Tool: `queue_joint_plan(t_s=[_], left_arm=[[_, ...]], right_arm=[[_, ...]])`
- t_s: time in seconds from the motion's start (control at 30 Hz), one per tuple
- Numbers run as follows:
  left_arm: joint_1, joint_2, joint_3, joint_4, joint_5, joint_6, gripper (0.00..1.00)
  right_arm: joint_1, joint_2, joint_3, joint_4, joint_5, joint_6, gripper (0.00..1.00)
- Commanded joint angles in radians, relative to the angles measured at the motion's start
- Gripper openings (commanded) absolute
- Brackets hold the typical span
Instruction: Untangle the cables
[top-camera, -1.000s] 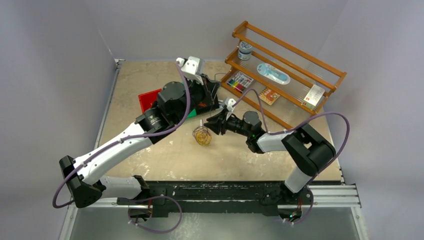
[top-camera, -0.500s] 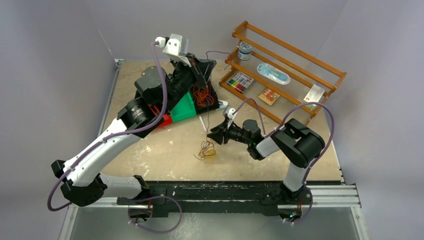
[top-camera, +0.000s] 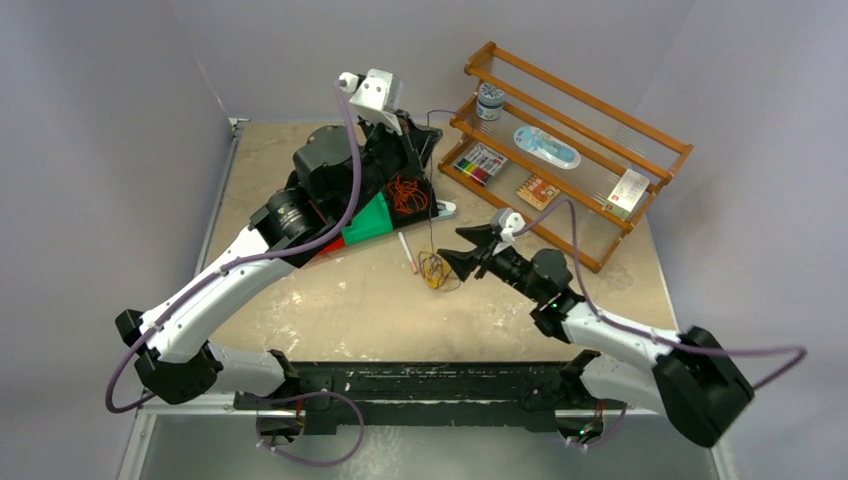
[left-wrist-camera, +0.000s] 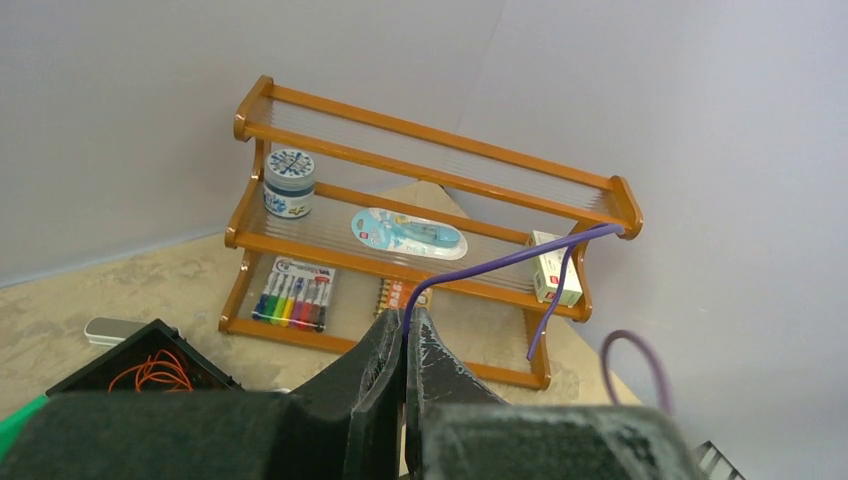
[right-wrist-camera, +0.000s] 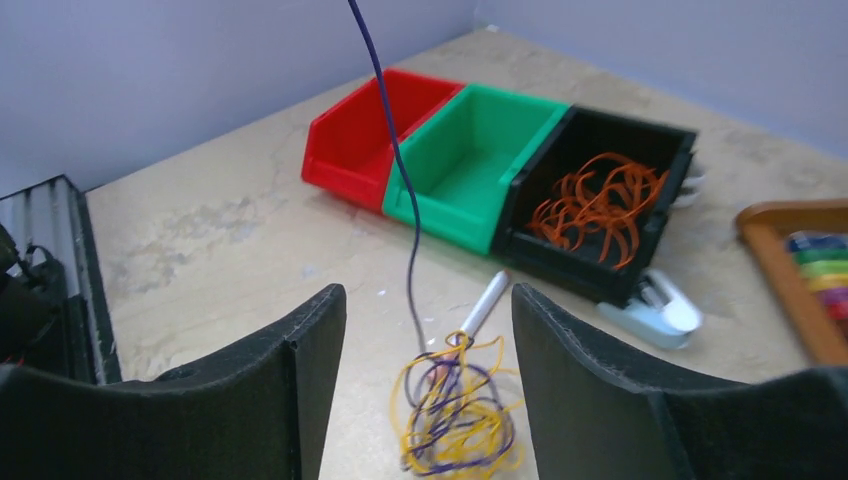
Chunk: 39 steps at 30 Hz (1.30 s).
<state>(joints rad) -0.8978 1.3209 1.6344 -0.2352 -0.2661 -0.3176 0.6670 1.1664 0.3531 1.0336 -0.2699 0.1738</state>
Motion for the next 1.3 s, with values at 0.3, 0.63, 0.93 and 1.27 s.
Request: queue_joint_plan(t_s=[0.3,0.63,0.93,1.27], left_arm=[[0.0,0.013,0.033,0.021,0.046,0.019,0.0],[-0.001,0.04,0.068,-0.001,0.056,0.003,0.0],[0.0,0.067,0.232,-0.069,0.013,0.035,0.0],[0.0,0.202,0.604,-0.197,-0.011,0.097,0.0]], right_arm=[[0.002,-0.175,0.16,-0.204,-0.009,-0.158,0.75],[0.003,0.155,0.274,0.043,-0.117,-0.123,0.7],[0.003,0.314,0.276,0.054,-0.054,-0.06,0.51],[0.014,0.454,0.242,0.009,-0.055,-0.023,0.4]])
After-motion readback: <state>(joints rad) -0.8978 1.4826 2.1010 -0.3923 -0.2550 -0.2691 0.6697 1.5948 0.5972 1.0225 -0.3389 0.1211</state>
